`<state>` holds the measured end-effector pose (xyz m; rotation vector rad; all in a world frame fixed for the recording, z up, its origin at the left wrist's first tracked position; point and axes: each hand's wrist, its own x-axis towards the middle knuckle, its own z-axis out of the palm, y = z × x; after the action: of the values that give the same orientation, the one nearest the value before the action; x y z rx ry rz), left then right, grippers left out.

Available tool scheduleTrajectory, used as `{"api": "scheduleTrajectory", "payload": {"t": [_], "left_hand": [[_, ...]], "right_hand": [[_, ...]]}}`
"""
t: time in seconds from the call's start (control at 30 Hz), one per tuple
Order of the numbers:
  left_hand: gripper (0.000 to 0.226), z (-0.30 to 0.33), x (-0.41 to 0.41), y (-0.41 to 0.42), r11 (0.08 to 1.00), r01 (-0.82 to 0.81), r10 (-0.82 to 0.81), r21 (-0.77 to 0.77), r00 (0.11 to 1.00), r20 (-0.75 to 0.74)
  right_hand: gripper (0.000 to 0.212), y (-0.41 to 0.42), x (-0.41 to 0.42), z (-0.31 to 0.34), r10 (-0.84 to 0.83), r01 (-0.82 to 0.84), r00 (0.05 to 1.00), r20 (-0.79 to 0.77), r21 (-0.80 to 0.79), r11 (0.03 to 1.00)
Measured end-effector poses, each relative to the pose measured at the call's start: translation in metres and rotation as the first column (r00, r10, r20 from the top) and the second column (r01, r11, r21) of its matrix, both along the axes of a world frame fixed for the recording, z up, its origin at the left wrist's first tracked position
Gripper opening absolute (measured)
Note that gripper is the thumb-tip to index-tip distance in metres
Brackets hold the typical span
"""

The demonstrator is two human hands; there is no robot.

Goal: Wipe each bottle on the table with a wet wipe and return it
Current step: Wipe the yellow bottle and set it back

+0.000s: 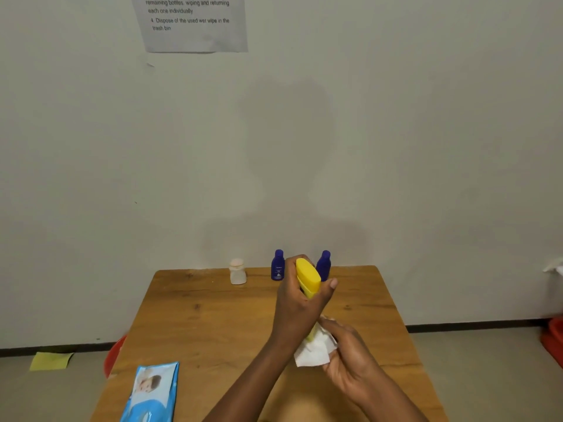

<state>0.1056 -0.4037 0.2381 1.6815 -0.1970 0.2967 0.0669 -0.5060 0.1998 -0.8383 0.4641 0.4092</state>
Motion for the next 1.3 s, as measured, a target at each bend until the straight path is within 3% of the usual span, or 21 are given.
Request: {"api": "scheduleTrajectory", "payload": {"t": [0.17,0.27,0.37,0.43,0.5,0.57,0.67,0.73,0.8,0.97,1.1,1.17,1.23,1.3], "left_hand": [[0.049,-0.002,-0.005,-0.004,0.996,0.024,-0.025,0.084,1.000,0.006],[0.040,-0.001,0.001,0.014,0.984,-0.010,0.012,0.179,1.000,-0.013],[0.048,-0.007,0.006,0.030,0.904,-0.048,0.069,0.425,0.997,-0.034],[0.054,-0.015,0.006,0.034,0.852,-0.046,0.082,0.521,0.996,-0.045],[0.056,-0.019,0.005,0.032,0.815,-0.051,0.077,0.577,0.997,-0.021],[0.052,-0.020,0.003,0.028,0.805,-0.043,0.042,0.592,0.999,0.015],[0.027,-0.021,0.002,0.028,0.762,-0.017,0.004,0.647,1.000,0.022],[0.019,-0.023,0.001,0.035,0.782,-0.026,0.035,0.622,0.999,-0.002],[0.025,-0.024,0.001,0.040,0.828,-0.053,0.064,0.558,0.998,0.000],[0.037,-0.030,-0.001,0.038,0.838,-0.036,0.054,0.545,0.998,-0.018],[0.040,-0.033,0.007,0.043,0.854,-0.037,0.089,0.519,0.993,-0.076],[0.051,-0.037,0.011,0.052,0.885,0.019,0.073,0.465,0.981,-0.179],[0.065,-0.045,0.013,0.063,0.904,0.064,0.079,0.423,0.946,-0.314],[0.057,-0.054,0.011,0.071,0.931,0.120,0.051,0.346,0.893,-0.447]], "right_hand": [[0.034,0.023,-0.007,-0.005,0.014,-0.015,0.999,-0.046,-0.024,1.000],[0.028,0.002,-0.014,0.009,0.061,-0.049,0.998,0.034,-0.280,0.959],[0.026,-0.024,-0.009,0.035,0.037,0.100,0.982,0.188,-0.667,0.738],[0.026,-0.026,-0.004,0.061,0.108,0.242,0.921,0.375,-0.765,0.596],[0.032,-0.020,0.005,0.078,0.268,0.291,0.836,0.480,-0.800,0.525],[0.031,-0.008,0.011,0.083,0.461,0.273,0.756,0.465,-0.864,0.423],[0.040,0.011,0.009,0.078,0.712,0.301,0.624,0.321,-0.940,0.160],[0.051,0.018,0.000,0.073,0.800,0.358,0.534,0.274,-0.930,0.079],[0.051,0.015,-0.005,0.064,0.811,0.378,0.509,0.288,-0.921,0.090],[0.044,0.014,0.008,0.049,0.710,0.306,0.639,0.294,-0.945,0.116],[0.037,0.023,0.009,0.049,0.717,0.330,0.619,0.321,-0.934,0.133],[0.033,0.015,0.007,0.041,0.667,0.267,0.665,0.336,-0.941,0.209],[0.030,0.002,0.011,0.026,0.544,0.183,0.759,0.358,-0.919,0.350],[0.030,-0.010,0.016,0.008,0.420,0.125,0.836,0.354,-0.867,0.483]]}}
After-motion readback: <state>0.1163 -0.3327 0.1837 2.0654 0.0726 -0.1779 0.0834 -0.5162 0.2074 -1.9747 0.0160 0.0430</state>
